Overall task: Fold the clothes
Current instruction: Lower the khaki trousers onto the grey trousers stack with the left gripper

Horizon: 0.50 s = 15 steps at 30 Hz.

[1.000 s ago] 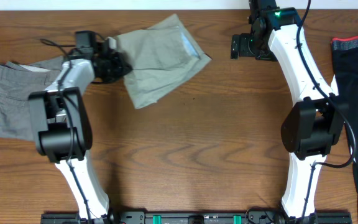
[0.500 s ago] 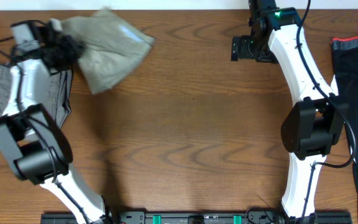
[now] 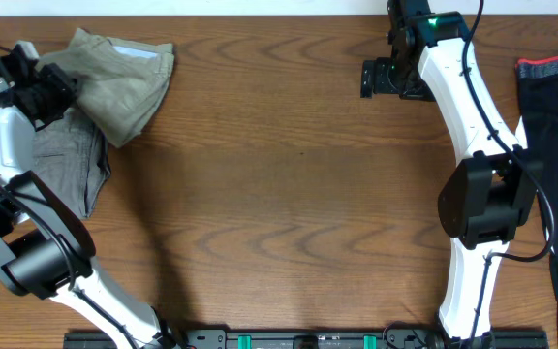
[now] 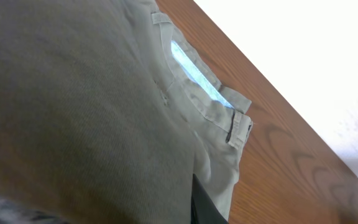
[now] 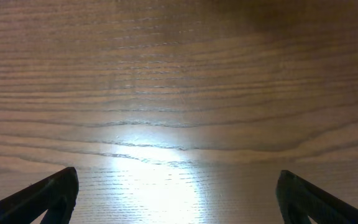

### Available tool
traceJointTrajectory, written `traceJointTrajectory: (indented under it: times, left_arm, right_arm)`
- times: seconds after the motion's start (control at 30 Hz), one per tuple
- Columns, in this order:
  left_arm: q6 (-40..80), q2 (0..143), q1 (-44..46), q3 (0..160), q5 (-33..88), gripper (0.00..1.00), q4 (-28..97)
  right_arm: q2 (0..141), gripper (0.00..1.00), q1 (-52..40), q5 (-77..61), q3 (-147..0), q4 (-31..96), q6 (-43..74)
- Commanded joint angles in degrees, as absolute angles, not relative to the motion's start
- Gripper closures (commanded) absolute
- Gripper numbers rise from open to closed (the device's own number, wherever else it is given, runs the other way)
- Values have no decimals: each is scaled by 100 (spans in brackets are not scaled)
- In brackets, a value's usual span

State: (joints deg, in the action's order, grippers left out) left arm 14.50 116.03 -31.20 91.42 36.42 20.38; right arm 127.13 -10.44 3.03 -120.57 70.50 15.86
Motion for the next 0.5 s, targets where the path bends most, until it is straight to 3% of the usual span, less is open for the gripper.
traceJointTrajectory:
  times: [0.0,0.47]
  left_arm:
    - [1332,11284,-3336,9262,3645,94,2008]
    - [1264,11222,-3680,9277,3708,94,1922]
  right_arm:
    - [12698,1,-1002,364,-12138,7083,1514]
    - [12698,1,-1002,366,-12138,7144,1448]
